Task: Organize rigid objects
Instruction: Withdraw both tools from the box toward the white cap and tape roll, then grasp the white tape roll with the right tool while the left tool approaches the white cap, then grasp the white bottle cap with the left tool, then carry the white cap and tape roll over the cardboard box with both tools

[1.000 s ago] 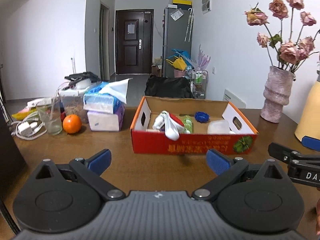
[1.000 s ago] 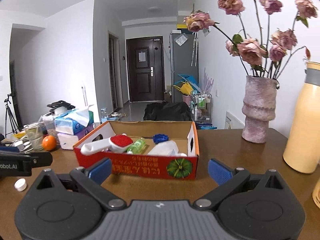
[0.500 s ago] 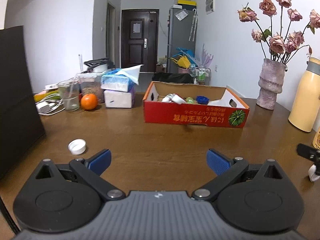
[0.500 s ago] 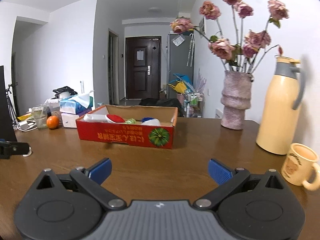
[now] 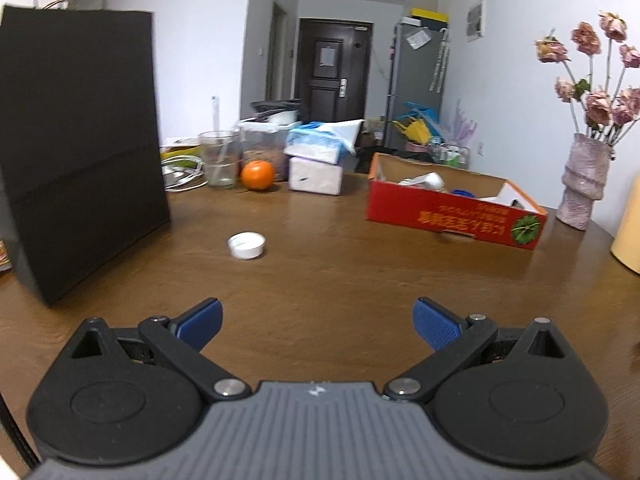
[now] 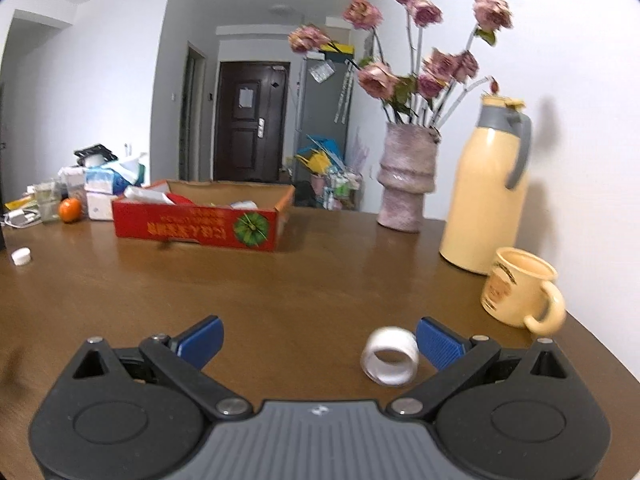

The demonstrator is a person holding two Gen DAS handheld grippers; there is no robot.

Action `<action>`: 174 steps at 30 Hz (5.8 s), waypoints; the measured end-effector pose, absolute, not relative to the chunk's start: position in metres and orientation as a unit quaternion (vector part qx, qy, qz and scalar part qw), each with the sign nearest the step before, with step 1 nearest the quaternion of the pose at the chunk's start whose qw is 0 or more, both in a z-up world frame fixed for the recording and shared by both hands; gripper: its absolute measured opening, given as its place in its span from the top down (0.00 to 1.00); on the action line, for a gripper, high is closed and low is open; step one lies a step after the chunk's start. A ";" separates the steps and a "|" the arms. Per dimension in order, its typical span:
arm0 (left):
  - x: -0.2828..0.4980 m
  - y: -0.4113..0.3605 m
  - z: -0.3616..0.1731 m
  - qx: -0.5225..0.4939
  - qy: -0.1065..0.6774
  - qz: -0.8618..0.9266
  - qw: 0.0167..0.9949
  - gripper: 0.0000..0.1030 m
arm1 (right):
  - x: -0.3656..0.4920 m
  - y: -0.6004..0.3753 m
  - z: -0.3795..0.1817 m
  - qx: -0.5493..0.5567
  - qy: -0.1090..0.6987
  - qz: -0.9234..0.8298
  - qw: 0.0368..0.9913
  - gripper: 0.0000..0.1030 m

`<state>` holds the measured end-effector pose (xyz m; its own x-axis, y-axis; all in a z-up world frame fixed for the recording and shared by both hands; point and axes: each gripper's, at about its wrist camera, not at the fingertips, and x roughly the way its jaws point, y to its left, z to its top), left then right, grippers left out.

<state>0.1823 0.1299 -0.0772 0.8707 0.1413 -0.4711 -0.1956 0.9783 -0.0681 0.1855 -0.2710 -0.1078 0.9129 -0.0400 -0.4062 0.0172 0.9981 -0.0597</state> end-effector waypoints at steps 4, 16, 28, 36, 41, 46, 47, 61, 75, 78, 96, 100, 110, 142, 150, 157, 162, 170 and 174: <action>0.174 0.145 -0.082 -0.061 0.239 0.102 0.964 0.00 | 0.178 -0.284 -0.121 -0.022 0.222 -0.031 0.974 0.00; 0.181 0.153 -0.087 -0.066 0.246 0.110 0.961 0.00 | 0.218 -0.309 -0.143 0.017 0.265 -0.082 0.961 0.02; 0.192 0.158 -0.091 -0.069 0.254 0.116 0.958 0.00 | 0.275 -0.322 -0.158 0.047 0.321 -0.090 0.942 0.58; 0.212 0.174 -0.094 -0.073 0.261 0.130 0.954 0.00 | 0.275 -0.318 -0.150 0.041 0.292 -0.084 0.952 0.58; 0.236 0.188 -0.094 -0.079 0.267 0.137 0.951 0.00 | 0.281 -0.310 -0.142 0.041 0.273 -0.077 0.958 0.58; 0.268 0.200 -0.095 -0.070 0.274 0.153 0.947 0.00 | 0.288 -0.297 -0.136 0.041 0.256 -0.069 0.963 0.58; 0.275 0.202 -0.097 -0.070 0.278 0.156 0.945 0.00 | 0.290 -0.295 -0.135 0.041 0.253 -0.068 0.964 0.58; 0.350 0.210 -0.119 -0.014 0.303 0.172 0.937 0.00 | 0.331 -0.266 -0.134 0.048 0.241 -0.053 0.968 0.58; 0.388 0.229 -0.133 -0.057 0.338 0.154 0.927 0.15 | 0.349 -0.266 -0.143 0.071 0.231 -0.067 0.968 0.58; 0.392 0.232 -0.135 -0.062 0.348 0.152 0.923 0.40 | 0.349 -0.266 -0.143 0.070 0.232 -0.067 0.968 0.58; 0.373 0.235 -0.123 -0.081 0.312 0.144 0.936 0.60 | 0.345 -0.264 -0.145 0.067 0.229 -0.061 0.969 0.58; 0.364 0.231 -0.119 -0.094 0.305 0.136 0.938 0.60 | 0.344 -0.263 -0.144 0.067 0.227 -0.057 0.970 0.58; 0.336 0.186 -0.105 -0.072 0.268 0.112 0.954 0.60 | 0.338 -0.255 -0.142 0.070 0.218 -0.035 0.973 0.58; 0.347 0.046 -0.051 -0.055 0.199 -0.007 0.978 0.60 | 0.364 -0.197 -0.097 0.067 0.174 0.074 0.980 0.58; 0.375 0.037 -0.044 -0.058 0.187 -0.002 0.981 0.60 | 0.390 -0.188 -0.093 0.078 0.165 0.081 0.980 0.58; 0.406 0.033 -0.044 -0.062 0.184 0.004 0.981 0.60 | 0.415 -0.186 -0.092 0.085 0.166 0.083 0.979 0.58; 0.427 0.031 -0.042 -0.068 0.179 0.002 0.981 0.60 | 0.433 -0.184 -0.091 0.087 0.165 0.083 0.979 0.58; 0.463 0.027 -0.044 -0.067 0.179 0.002 0.981 0.60 | 0.467 -0.180 -0.092 0.089 0.165 0.082 0.979 0.58; 0.480 0.027 -0.045 -0.066 0.180 0.004 0.981 0.60 | 0.487 -0.179 -0.092 0.090 0.164 0.079 0.979 0.58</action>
